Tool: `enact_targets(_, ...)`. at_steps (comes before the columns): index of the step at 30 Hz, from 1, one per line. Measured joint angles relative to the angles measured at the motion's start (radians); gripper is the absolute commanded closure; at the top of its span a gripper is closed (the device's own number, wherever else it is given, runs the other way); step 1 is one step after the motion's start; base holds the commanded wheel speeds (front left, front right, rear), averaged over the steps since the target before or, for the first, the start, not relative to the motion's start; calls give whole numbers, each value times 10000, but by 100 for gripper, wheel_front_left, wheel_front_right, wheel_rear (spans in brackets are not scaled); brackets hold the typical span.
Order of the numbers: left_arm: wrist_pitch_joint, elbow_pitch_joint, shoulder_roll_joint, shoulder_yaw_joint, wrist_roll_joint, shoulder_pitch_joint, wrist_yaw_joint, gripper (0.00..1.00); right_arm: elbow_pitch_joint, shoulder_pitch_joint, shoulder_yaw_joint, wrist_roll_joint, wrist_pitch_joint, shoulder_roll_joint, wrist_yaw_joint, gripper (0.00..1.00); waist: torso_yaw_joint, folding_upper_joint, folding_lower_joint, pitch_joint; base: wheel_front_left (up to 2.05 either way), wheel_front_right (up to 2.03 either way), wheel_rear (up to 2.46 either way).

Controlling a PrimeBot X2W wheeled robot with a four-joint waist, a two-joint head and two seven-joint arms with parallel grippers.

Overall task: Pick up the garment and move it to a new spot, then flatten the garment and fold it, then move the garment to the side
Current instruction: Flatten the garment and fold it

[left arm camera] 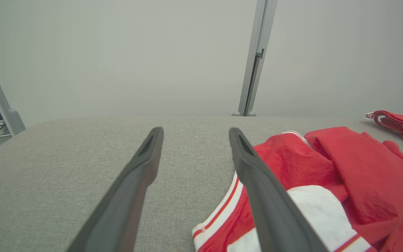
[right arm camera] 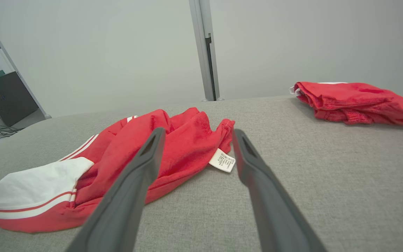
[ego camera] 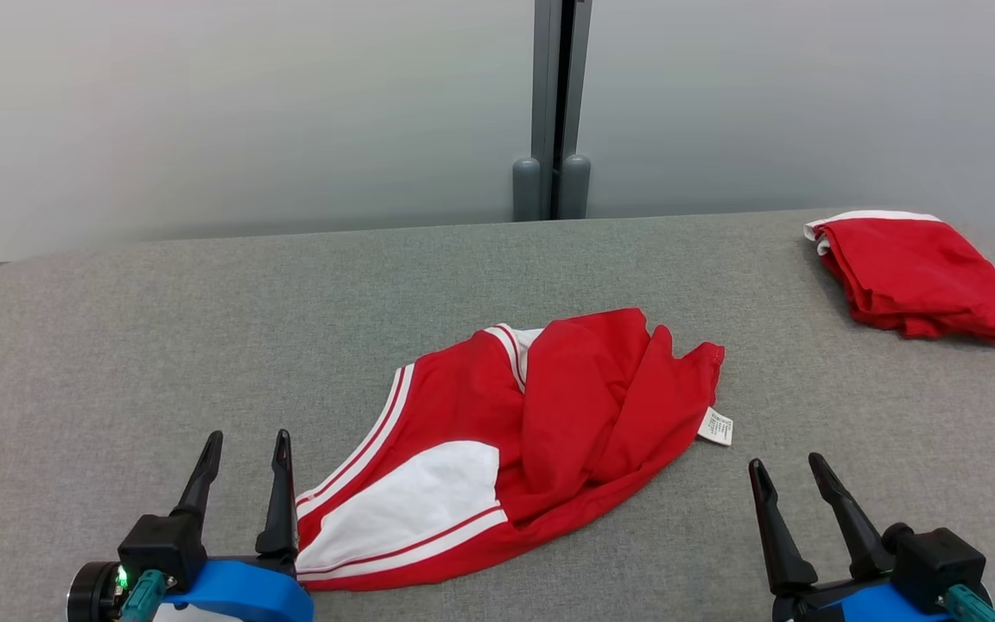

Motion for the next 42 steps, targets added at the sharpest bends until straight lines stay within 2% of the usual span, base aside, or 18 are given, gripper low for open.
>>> enact_targets(9, 0, 151, 88, -251, -12, -122, 0, 0, -92, -18, -48, -144, 0, 186, 0, 0, -7, 0, 0, 164, 0, 0, 0)
enact_targets(14, 0, 545, 217, -953, -153, -373, 2, 0, -81, -94, 17, -146, 0, 230, 0, 0, -73, 0, 1, 294, 0, 0, 0)
enact_targets(19, 4, 1369, 445, -1810, -426, -538, 0, 0, -59, -176, -12, -140, 0, 242, 0, 0, -215, 0, 1, 426, 0, 0, 0)
enact_targets(26, 313, 2558, 773, -2443, -871, -769, 0, 0, 2, -194, -6, -109, 0, 249, 0, 0, -378, 0, 0, 590, 0, 0, 0)
enact_targets(32, 849, 3392, 817, -3124, -1379, -986, 0, 0, 71, -272, 27, -59, 0, 257, 0, 0, -508, 0, 1, 727, 0, 0, 0)
enact_targets(33, 895, 3473, 821, -3196, -1473, -1041, -2, 20, 75, -303, 27, -52, 0, 255, 0, 0, -534, 0, 0, 743, 0, 0, 0)
enact_targets(34, 938, 3559, 842, -3273, -1565, -1127, -2, 53, 71, -333, 21, -50, 0, 257, 0, 0, -557, 0, 1, 767, 0, 0, 0)
enact_targets(35, 940, 3616, 871, -3342, -1630, -1197, 0, 100, 63, -351, 15, -40, 0, 255, 0, 0, -573, 1, 0, 784, 0, 0, 0)
enact_targets(42, 612, 3881, 1106, -3425, -1866, -2011, 0, 100, -44, -421, -31, 4, 0, 249, 0, 0, -679, 1, 1, 927, 0, 0, 0)
